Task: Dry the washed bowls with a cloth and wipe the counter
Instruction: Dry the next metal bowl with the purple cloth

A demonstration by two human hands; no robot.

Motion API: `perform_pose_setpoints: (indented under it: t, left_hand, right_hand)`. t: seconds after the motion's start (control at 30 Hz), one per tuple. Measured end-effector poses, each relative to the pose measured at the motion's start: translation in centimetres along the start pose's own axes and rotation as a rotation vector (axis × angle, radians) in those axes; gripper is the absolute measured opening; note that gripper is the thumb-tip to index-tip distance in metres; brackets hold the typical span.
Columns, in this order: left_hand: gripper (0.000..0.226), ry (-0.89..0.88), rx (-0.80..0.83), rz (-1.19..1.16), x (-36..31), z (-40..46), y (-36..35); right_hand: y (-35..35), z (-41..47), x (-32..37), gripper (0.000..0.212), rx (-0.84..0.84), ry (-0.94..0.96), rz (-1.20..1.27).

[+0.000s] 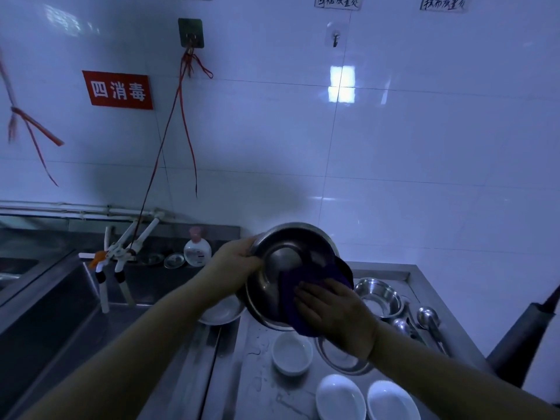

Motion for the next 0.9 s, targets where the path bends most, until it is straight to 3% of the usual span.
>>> perform_pose_setpoints:
  t: [0.07, 0.2, 0.3, 0.4, 0.6, 0.8, 0.9]
  left_hand:
    - [0.039, 0.002, -0.037, -0.039, -0.4, 0.0, 0.2]
    - [0.031, 0.008, -0.267, -0.097, -0.2, -0.4, -2.1]
    - [0.045, 0.034, -0.341, -0.351, 1.2, -0.8, -5.1]
    - [0.037, 0.005, -0.345, -0.443, 1.7, -1.0, -5.2]
    - [0.037, 0.010, -0.253, -0.199, 1.0, -1.0, -2.9]
    - [0.045, 0.059, 0.044, 0.129, -1.4, -0.3, 0.6]
    - [0.036, 0.009, -0.121, 0.060, -2.1, -0.3, 1.1]
  right_hand:
    - [0.5, 0.2, -0.9, 0.038, -0.025, -0.008, -0.009]
    - [0.8, 1.7, -0.9, 0.014, -0.092, -0.168, 0.037]
    - [0.2, 2.4, 0.1, 0.021, -0.122, -0.279, 0.067]
    - [-0.5, 2.0, 1.5, 0.023, -0.105, -0.292, 0.132]
    - [-0.2, 1.1, -0.2, 0.011, -0.051, -0.006, 0.116]
    - [0.6, 0.7, -2.9, 0.019, 0.031, 0.260, 0.011]
    - [0.8, 1.3, -3.0, 0.014, -0.040, 0.133, 0.031]
Point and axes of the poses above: each hand's wrist, its own z-axis towards the middle knuckle, its own y-axis out of the back of the hand, x = y × z, the point moved 3 cm from there along z, towards the middle knuckle, and after that the axes turned 15 degrees about x, right-handed, at the moved point
